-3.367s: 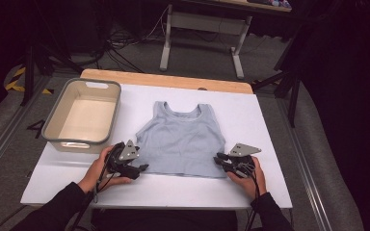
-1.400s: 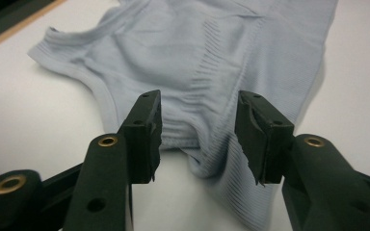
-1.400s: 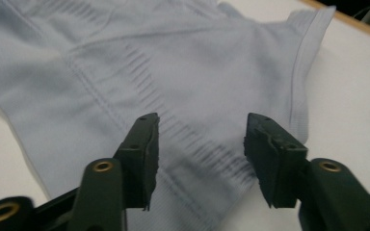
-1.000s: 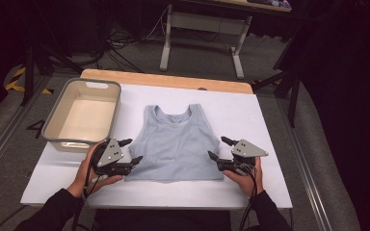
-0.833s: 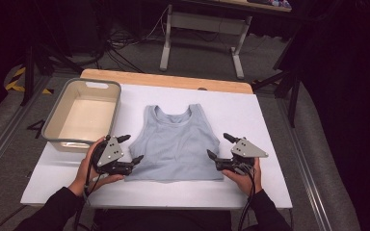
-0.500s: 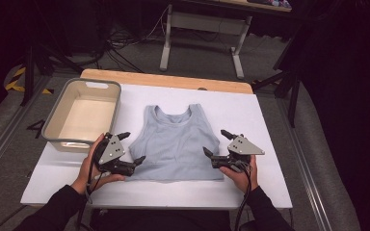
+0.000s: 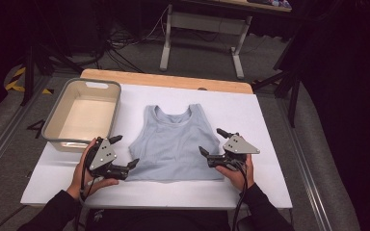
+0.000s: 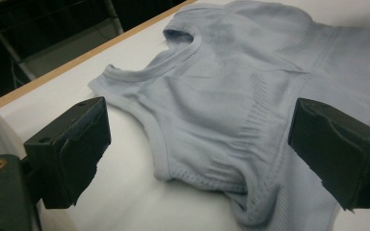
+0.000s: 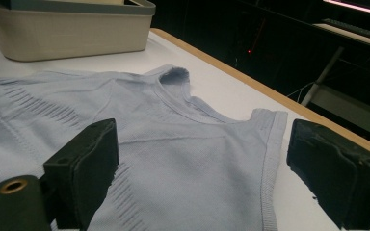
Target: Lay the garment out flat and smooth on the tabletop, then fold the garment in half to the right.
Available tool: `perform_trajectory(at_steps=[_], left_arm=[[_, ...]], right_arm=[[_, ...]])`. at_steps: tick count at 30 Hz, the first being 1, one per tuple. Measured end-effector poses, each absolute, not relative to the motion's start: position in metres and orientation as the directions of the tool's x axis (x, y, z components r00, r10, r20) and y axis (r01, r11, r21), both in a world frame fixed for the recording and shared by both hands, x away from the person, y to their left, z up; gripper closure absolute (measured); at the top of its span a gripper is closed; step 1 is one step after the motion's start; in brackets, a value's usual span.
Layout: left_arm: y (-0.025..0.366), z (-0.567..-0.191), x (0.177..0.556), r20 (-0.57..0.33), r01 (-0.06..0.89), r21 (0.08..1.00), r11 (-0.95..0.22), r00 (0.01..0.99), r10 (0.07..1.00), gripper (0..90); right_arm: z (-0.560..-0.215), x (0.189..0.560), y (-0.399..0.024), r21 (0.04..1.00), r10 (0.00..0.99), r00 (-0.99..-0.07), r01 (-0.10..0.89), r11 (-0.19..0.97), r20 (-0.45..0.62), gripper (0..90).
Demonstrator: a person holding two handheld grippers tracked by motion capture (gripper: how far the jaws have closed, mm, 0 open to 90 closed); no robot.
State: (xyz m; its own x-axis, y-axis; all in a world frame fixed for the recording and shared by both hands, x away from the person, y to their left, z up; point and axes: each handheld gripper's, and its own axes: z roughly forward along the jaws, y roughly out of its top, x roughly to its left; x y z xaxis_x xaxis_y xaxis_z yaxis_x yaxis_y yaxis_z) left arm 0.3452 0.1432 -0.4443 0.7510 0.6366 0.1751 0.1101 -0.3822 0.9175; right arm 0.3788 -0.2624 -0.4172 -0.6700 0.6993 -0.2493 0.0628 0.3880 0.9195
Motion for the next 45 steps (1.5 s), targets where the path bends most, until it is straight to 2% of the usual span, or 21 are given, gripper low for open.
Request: perform_trajectory(at_steps=[1,26,31,33,36,39,40,42,45], left_arm=[[0.144,-0.447,0.343,0.181,0.110,0.915,-0.388,0.749,0.637,9.6],[0.144,-0.451,0.342,0.163,0.144,0.901,-0.408,0.760,0.629,9.8],[0.143,-0.453,0.340,0.143,0.168,0.894,-0.415,0.772,0.619,12.9],[0.142,-0.453,0.340,0.139,0.174,0.891,-0.418,0.774,0.618,14.3],[0.141,-0.455,0.340,0.123,0.187,0.887,-0.422,0.785,0.607,13.7],[0.140,-0.456,0.340,0.108,0.202,0.882,-0.427,0.794,0.599,14.2],[0.138,-0.457,0.340,0.110,0.205,0.876,-0.437,0.797,0.594,14.2],[0.137,-0.458,0.340,0.106,0.211,0.871,-0.444,0.801,0.590,15.8],[0.133,-0.461,0.341,0.096,0.226,0.857,-0.463,0.813,0.575,16.5]], right_arm=[[-0.417,0.379,-0.263,0.919,0.698,-0.672,0.066,0.390,-0.248,16.1],[-0.413,0.380,-0.259,0.930,0.692,-0.692,0.084,0.358,-0.204,22.3],[-0.399,0.386,-0.240,0.939,0.658,-0.739,0.103,0.327,-0.147,30.7],[-0.397,0.387,-0.234,0.938,0.656,-0.740,0.102,0.331,-0.151,32.5],[-0.384,0.398,-0.203,0.931,0.633,-0.756,0.091,0.354,-0.167,35.6],[-0.380,0.407,-0.186,0.924,0.619,-0.765,0.084,0.372,-0.179,36.2],[-0.376,0.423,-0.167,0.911,0.601,-0.781,0.108,0.399,-0.171,35.7],[-0.375,0.429,-0.161,0.909,0.599,-0.783,0.111,0.401,-0.168,35.7],[-0.373,0.457,-0.130,0.893,0.581,-0.801,0.148,0.425,-0.144,35.0]])
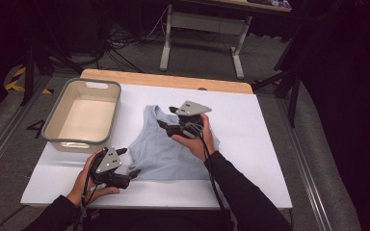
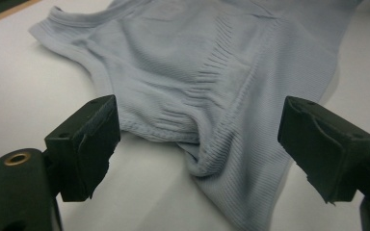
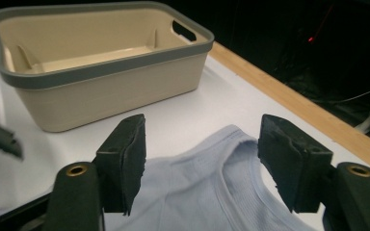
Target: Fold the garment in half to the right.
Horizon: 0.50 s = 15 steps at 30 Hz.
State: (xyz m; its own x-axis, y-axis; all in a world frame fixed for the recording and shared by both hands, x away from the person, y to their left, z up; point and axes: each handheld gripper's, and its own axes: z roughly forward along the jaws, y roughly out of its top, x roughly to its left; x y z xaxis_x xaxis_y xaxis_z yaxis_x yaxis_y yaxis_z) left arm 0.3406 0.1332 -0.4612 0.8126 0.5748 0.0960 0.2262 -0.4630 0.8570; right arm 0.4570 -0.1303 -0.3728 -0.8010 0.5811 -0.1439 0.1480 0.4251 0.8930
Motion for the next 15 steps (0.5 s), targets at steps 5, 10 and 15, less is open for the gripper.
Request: perform_trajectory(at_steps=[5,10,15], left_arm=[[0.132,-0.463,0.343,0.060,0.256,0.845,-0.470,0.827,0.558,19.4],[0.134,-0.463,0.344,0.037,0.267,0.841,-0.470,0.839,0.543,20.0],[0.133,-0.465,0.344,0.048,0.267,0.832,-0.486,0.838,0.543,19.6]], right_arm=[[-0.377,0.488,-0.104,0.859,0.568,-0.821,0.250,0.447,-0.056,36.6],[-0.396,0.523,-0.077,0.803,0.582,-0.813,0.343,0.487,-0.006,39.1],[-0.426,0.553,-0.054,0.708,0.599,-0.801,0.431,0.559,0.014,39.3]])
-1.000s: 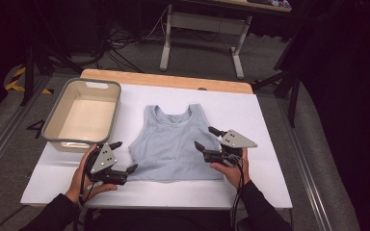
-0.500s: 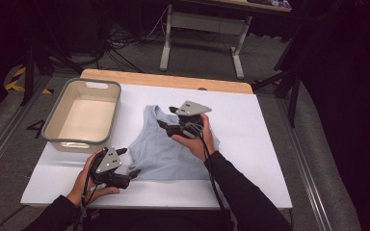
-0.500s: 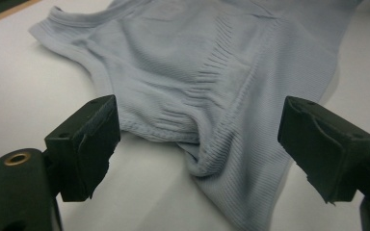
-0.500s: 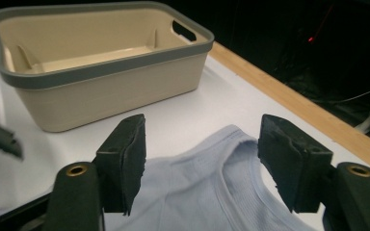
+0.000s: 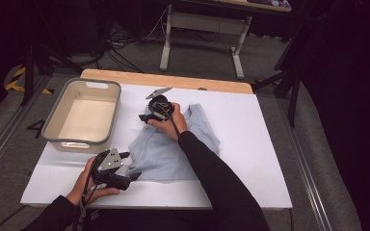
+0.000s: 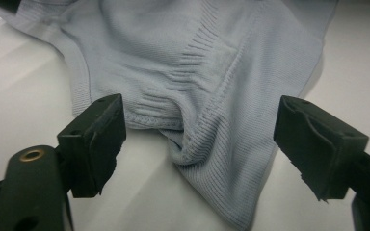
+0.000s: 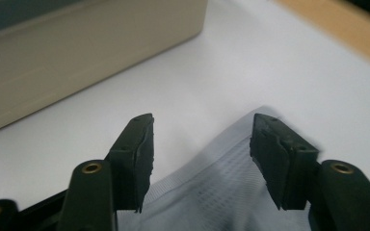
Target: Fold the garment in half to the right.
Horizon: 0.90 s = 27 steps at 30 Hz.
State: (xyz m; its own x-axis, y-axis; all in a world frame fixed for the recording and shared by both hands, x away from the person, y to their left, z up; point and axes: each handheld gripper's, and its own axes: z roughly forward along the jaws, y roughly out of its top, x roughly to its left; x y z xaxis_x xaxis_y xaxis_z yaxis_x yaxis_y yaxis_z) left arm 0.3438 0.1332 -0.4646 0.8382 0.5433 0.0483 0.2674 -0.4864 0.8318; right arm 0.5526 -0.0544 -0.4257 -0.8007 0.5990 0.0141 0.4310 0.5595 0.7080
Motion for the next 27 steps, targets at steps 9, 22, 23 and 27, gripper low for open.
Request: perform_trajectory(at_steps=[9,22,23,27], left_arm=[[0.130,-0.465,0.345,0.050,0.275,0.819,-0.503,0.839,0.541,23.3],[0.129,-0.466,0.349,0.019,0.335,0.798,-0.501,0.817,0.577,28.3],[0.130,-0.466,0.350,0.016,0.341,0.799,-0.495,0.811,0.585,27.4],[0.135,-0.466,0.355,-0.036,0.390,0.799,-0.459,0.791,0.611,25.3]], right_arm=[[-0.447,0.581,-0.049,0.647,0.666,-0.746,0.512,0.565,0.009,39.0],[-0.447,0.581,-0.048,0.633,0.727,-0.676,0.513,0.580,-0.118,50.1],[-0.447,0.581,-0.049,0.633,0.733,-0.668,0.514,0.579,-0.129,47.3],[-0.448,0.582,-0.052,0.641,0.755,-0.641,0.522,0.562,-0.141,40.7]])
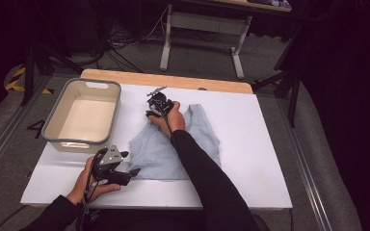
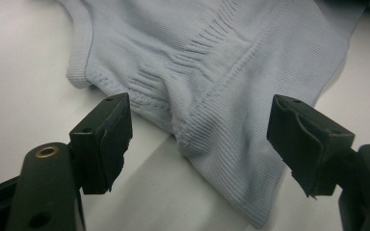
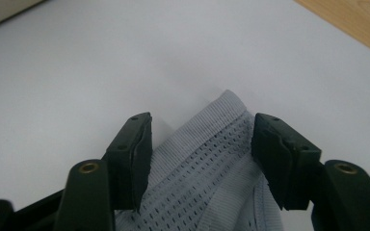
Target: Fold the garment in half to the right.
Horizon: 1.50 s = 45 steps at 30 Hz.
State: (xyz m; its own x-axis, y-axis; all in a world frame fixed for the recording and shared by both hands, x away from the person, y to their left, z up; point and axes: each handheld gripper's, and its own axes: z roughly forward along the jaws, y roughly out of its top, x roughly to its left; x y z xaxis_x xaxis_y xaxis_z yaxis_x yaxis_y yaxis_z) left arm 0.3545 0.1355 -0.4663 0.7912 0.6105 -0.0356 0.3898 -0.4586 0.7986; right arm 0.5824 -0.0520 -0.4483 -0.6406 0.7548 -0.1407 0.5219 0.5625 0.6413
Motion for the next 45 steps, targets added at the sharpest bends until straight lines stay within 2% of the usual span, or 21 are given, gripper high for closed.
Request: perform_trajectory(at_steps=[4,5,7,8,9,10,11,12,13,14,16,18,19,26,34,45], left_arm=[[0.130,-0.467,0.352,0.006,0.372,0.778,-0.506,0.801,0.598,28.4],[0.128,-0.468,0.352,0.009,0.373,0.764,-0.526,0.810,0.587,33.6],[0.126,-0.468,0.353,0.000,0.377,0.749,-0.545,0.822,0.570,36.1],[0.126,-0.468,0.354,-0.016,0.383,0.747,-0.544,0.827,0.561,40.5],[0.128,-0.469,0.356,-0.070,0.419,0.738,-0.530,0.827,0.557,45.8],[0.129,-0.468,0.357,-0.074,0.419,0.734,-0.534,0.831,0.551,48.2],[0.129,-0.468,0.357,-0.074,0.419,0.734,-0.534,0.831,0.551,50.7],[0.130,-0.468,0.357,-0.079,0.420,0.731,-0.537,0.835,0.544,54.4],[0.130,-0.467,0.356,-0.081,0.417,0.731,-0.540,0.839,0.539,57.5],[0.130,-0.467,0.356,-0.081,0.417,0.731,-0.540,0.839,0.539,60.6],[0.130,-0.467,0.355,-0.088,0.408,0.736,-0.540,0.848,0.522,73.4],[0.129,-0.467,0.354,-0.080,0.402,0.735,-0.546,0.851,0.519,75.7],[0.128,-0.466,0.353,-0.071,0.397,0.735,-0.550,0.852,0.519,80.1],[0.128,-0.463,0.353,-0.010,0.374,0.735,-0.565,0.840,0.543,82.0],[0.136,-0.455,0.353,0.032,0.362,0.744,-0.562,0.820,0.571,82.1],[0.152,-0.441,0.353,0.019,0.357,0.791,-0.497,0.797,0.604,82.2]], right_arm=[[-0.448,0.584,-0.055,0.645,0.745,-0.662,0.535,0.546,-0.082,52.6],[-0.448,0.583,-0.055,0.643,0.740,-0.669,0.534,0.549,-0.076,57.8],[-0.448,0.583,-0.055,0.642,0.734,-0.676,0.535,0.550,-0.066,60.9],[-0.448,0.583,-0.054,0.640,0.735,-0.674,0.535,0.551,-0.069,62.5],[-0.447,0.583,-0.054,0.638,0.735,-0.675,0.535,0.554,-0.072,66.6],[-0.447,0.583,-0.054,0.635,0.734,-0.675,0.536,0.556,-0.072,70.6],[-0.447,0.583,-0.054,0.635,0.734,-0.675,0.536,0.556,-0.072,70.6],[-0.446,0.584,-0.054,0.631,0.733,-0.676,0.536,0.561,-0.078,76.8],[-0.446,0.584,-0.054,0.629,0.732,-0.676,0.534,0.566,-0.085,79.3],[-0.446,0.584,-0.054,0.629,0.732,-0.676,0.534,0.566,-0.085,79.3],[-0.445,0.584,-0.053,0.623,0.729,-0.678,0.530,0.576,-0.098,82.5],[-0.445,0.584,-0.053,0.622,0.728,-0.678,0.528,0.578,-0.100,83.4],[-0.445,0.584,-0.053,0.622,0.725,-0.680,0.524,0.581,-0.104,84.5],[-0.443,0.589,-0.054,0.631,0.718,-0.690,0.518,0.577,-0.091,85.9],[-0.432,0.591,-0.054,0.684,0.727,-0.684,0.498,0.533,-0.069,86.2],[-0.406,0.591,-0.046,0.752,0.720,-0.692,0.446,0.485,-0.055,86.5]])
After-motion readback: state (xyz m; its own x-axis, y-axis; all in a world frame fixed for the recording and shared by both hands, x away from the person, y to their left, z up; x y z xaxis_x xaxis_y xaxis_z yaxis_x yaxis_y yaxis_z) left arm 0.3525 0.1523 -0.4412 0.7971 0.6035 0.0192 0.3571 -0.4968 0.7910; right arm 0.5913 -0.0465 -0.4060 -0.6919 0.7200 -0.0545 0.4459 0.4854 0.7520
